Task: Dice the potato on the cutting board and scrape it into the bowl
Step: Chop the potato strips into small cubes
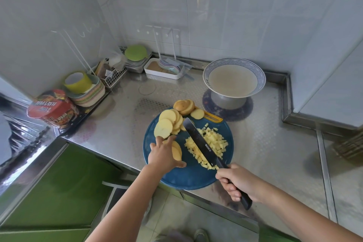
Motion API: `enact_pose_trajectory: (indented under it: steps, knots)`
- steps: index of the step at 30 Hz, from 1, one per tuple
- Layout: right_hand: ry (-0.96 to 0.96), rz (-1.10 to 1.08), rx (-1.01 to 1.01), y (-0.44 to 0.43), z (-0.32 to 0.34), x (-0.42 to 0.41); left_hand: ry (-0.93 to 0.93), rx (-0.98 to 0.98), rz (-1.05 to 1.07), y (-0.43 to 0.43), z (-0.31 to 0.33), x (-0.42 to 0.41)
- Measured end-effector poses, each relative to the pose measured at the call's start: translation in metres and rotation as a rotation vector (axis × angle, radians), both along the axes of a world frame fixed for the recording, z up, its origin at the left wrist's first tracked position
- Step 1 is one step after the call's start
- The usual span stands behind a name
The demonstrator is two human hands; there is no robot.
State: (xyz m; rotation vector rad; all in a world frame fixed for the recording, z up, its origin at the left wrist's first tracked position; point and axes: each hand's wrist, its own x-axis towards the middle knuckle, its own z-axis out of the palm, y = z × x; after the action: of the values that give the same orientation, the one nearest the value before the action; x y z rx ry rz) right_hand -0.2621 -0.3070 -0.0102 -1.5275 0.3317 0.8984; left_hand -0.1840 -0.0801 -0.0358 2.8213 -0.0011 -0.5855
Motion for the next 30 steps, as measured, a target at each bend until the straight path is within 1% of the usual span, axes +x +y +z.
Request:
enact_pose_trajectory:
  steps: [4, 7, 10, 14, 18, 22, 25, 28, 30]
  knots:
    - [-0.007, 0.023, -0.011, 0.003, -0.001, 0.0, -0.067, 0.021, 0.056, -0.007, -0.001, -0.005]
    - [-0.011, 0.02, -0.024, 0.005, 0.0, 0.002, -0.042, 0.043, 0.146, -0.017, 0.002, -0.008]
    - [-0.002, 0.032, -0.05, 0.007, 0.001, 0.003, 0.005, 0.031, 0.19, -0.02, 0.004, -0.008]
    - [0.034, 0.069, -0.076, 0.007, -0.001, -0.003, 0.125, -0.032, 0.111, -0.007, 0.008, -0.007]
    - [0.02, 0.108, -0.121, 0.01, -0.007, -0.012, 0.038, 0.032, 0.065, -0.004, 0.006, -0.016]
    - [-0.003, 0.104, -0.129, 0.02, -0.013, -0.016, -0.002, 0.017, 0.071, -0.005, 0.003, -0.015]
    - [-0.023, 0.067, -0.14, 0.027, -0.017, -0.015, 0.029, -0.04, 0.053, 0.003, 0.0, -0.015]
    - [-0.024, 0.031, -0.145, 0.032, -0.02, -0.012, 0.058, -0.172, 0.061, 0.019, -0.001, -0.014]
    - [-0.016, 0.026, -0.146, 0.035, -0.022, -0.011, 0.029, -0.248, 0.092, 0.027, 0.0, -0.013]
